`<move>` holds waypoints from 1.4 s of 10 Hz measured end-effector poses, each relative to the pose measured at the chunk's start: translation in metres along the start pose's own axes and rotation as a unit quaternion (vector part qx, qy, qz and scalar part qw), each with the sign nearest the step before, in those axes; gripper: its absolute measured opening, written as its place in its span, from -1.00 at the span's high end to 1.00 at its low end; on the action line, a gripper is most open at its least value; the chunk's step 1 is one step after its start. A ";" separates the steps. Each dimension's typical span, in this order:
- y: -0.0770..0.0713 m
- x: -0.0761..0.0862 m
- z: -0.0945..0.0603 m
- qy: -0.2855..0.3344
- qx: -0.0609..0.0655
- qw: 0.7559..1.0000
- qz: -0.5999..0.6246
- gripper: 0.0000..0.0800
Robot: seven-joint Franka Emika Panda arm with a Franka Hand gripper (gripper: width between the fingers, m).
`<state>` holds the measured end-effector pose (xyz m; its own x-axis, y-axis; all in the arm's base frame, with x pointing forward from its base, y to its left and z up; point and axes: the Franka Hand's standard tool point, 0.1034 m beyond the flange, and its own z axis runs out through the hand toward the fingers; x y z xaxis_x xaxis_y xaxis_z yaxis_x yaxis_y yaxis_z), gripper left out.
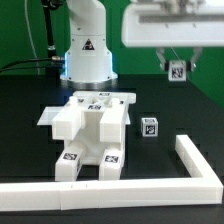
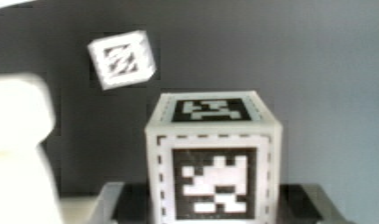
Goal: Assemble chair
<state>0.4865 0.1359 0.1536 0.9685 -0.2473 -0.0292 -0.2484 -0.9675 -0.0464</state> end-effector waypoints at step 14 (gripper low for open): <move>0.047 0.061 -0.018 0.035 -0.002 0.992 -0.125 0.29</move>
Offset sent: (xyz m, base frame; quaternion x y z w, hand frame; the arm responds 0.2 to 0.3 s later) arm 0.0000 0.0000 0.0000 0.0000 0.0000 0.0000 1.0000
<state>0.5341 0.0742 0.1677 0.9987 -0.0023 0.0517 -0.0002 -0.9992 -0.0389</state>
